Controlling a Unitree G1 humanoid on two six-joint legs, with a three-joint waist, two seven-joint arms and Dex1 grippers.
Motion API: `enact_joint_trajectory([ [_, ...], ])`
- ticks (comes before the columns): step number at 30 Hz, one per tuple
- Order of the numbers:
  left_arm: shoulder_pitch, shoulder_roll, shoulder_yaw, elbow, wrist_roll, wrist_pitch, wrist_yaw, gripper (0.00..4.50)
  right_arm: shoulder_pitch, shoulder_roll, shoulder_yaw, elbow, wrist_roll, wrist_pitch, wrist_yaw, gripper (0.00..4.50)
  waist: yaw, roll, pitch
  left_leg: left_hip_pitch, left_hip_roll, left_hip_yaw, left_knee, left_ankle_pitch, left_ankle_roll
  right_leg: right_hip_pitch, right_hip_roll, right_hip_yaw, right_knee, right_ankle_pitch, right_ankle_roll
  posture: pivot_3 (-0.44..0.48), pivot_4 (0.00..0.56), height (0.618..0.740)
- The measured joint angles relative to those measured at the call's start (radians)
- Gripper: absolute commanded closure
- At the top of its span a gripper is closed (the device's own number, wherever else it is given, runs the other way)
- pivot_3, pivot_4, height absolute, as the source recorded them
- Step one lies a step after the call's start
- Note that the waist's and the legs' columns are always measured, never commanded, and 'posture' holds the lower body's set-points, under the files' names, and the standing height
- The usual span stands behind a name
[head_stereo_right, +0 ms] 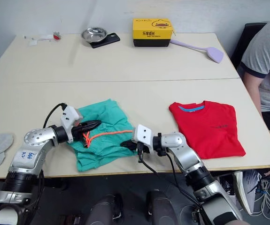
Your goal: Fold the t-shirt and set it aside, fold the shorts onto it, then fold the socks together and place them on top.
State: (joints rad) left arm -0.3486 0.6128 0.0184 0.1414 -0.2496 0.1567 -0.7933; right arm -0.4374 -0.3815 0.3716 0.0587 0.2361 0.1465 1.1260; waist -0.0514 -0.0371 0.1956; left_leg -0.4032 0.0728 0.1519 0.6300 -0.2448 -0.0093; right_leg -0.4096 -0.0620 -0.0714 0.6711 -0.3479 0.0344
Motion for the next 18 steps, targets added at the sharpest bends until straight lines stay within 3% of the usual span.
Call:
enact_joint_trajectory([
  [2, 0.013, 0.000, 0.014, 0.001, -0.018, -0.023, -0.030, 4.50, 0.035, -0.032, -0.042, -0.053, 0.085, 0.062, 0.044, 4.47, -0.001, 0.000, 0.000, 0.000, 0.000, 0.000, 0.000, 0.000, 0.000, 0.000, 0.000, 0.000, 0.000, 0.000, 0.000, 0.000, 0.150, 0.740],
  [4, 0.035, 0.000, 0.049, 0.000, -0.057, -0.050, -0.073, 4.50, 0.045, -0.057, -0.105, -0.111, 0.199, 0.183, 0.057, 4.10, -0.004, 0.000, 0.000, 0.000, 0.001, 0.000, 0.000, 0.000, 0.000, 0.000, 0.000, 0.000, 0.001, 0.000, 0.000, 0.000, 0.150, 0.740],
  [6, 0.067, 0.009, 0.099, -0.010, -0.110, -0.074, -0.127, 4.50, 0.027, -0.091, -0.162, -0.167, 0.299, 0.310, 0.055, 3.57, -0.006, 0.000, 0.000, 0.000, 0.001, -0.001, 0.000, 0.000, 0.000, 0.000, 0.000, -0.001, 0.002, 0.000, -0.001, 0.000, 0.150, 0.740],
  [11, 0.171, 0.104, 0.225, -0.125, -0.239, -0.051, -0.245, 4.50, -0.118, -0.174, -0.238, -0.199, 0.469, 0.711, -0.038, 1.73, -0.004, 0.001, 0.000, 0.000, 0.002, -0.003, 0.000, -0.001, 0.002, 0.000, 0.000, -0.002, 0.001, 0.000, -0.004, 0.000, 0.150, 0.740],
  [16, 0.267, 0.126, 0.252, -0.199, -0.261, -0.028, -0.281, 4.50, -0.317, -0.167, -0.227, -0.028, 0.497, 1.080, -0.170, 0.03, -0.004, 0.001, 0.000, -0.001, 0.001, -0.003, -0.001, -0.002, 0.004, -0.001, -0.001, -0.003, 0.001, 0.000, -0.005, 0.000, 0.150, 0.740],
  [18, 0.289, 0.105, 0.246, -0.214, -0.257, -0.031, -0.272, 4.50, -0.388, -0.103, -0.229, 0.080, 0.485, 1.130, -0.220, 0.03, -0.005, 0.001, 0.000, -0.001, 0.001, -0.003, -0.001, -0.002, 0.004, -0.001, -0.001, -0.003, 0.001, 0.000, -0.005, 0.000, 0.150, 0.740],
])
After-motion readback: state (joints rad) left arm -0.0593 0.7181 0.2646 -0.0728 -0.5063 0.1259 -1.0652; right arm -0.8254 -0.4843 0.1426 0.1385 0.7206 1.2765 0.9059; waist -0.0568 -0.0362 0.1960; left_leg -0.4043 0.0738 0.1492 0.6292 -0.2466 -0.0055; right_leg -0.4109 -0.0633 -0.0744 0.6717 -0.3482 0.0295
